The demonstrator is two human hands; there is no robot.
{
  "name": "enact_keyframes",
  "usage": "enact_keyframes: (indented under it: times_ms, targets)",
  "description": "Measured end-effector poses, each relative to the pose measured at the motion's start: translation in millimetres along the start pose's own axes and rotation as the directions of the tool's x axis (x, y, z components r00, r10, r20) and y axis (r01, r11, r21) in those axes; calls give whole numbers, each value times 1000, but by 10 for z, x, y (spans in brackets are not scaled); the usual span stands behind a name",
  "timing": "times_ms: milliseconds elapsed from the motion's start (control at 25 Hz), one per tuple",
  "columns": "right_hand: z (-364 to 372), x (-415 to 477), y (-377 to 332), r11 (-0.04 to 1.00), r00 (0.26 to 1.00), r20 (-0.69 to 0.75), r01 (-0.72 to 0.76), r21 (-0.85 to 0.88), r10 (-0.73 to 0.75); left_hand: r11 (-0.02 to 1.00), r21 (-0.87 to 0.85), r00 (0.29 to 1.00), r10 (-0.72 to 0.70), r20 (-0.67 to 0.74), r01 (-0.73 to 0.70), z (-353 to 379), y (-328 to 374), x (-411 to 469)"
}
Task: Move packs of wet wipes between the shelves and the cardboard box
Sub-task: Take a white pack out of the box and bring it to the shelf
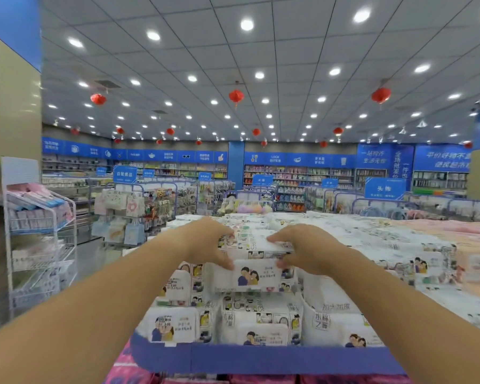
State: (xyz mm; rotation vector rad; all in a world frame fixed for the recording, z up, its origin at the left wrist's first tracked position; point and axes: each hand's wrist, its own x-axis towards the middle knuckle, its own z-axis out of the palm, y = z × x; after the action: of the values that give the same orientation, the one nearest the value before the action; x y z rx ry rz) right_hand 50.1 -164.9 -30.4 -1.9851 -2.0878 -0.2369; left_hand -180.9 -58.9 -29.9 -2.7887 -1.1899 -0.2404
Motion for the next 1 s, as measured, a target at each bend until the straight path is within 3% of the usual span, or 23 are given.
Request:
enact_keyframes:
  times_ms: [120,240,440,560,680,840,920,1000]
  targets:
    - [255,152,129,998,995,93,-44,-41,47,999,1,997,-44,57,44,232,23,185]
    - [339,106,174,990,996,92,-3,-138,16,997,77,998,-28,55,24,365,22,173]
    - [379,5,146,973,999,-12,40,-226,-44,994,94,991,-44,-126,56,464,38,-68]
    - [500,-230,43,1000,974,-225,6,6,-4,961,-277,942,-106,-319,15,584,182,-398]
    - [694,-551,-198,978,925,-374,9,210,71,807,-588,880,-243,-409,-50,790,382,-903]
    - [1015,-1049,-610,800,933,-287,-1,601,217,574,-818,882,-401,-250,29,1088,663,-1557]
    - [1232,-1336,-847,708,946,-210,-30,706,249,456,-884,881,-455,-132,103,1282,720,-1914]
    - [1495,-1641,-1086,651,950,-151,-67,756,273,401,-904,877,-476,-67,149,1507,711,-2310]
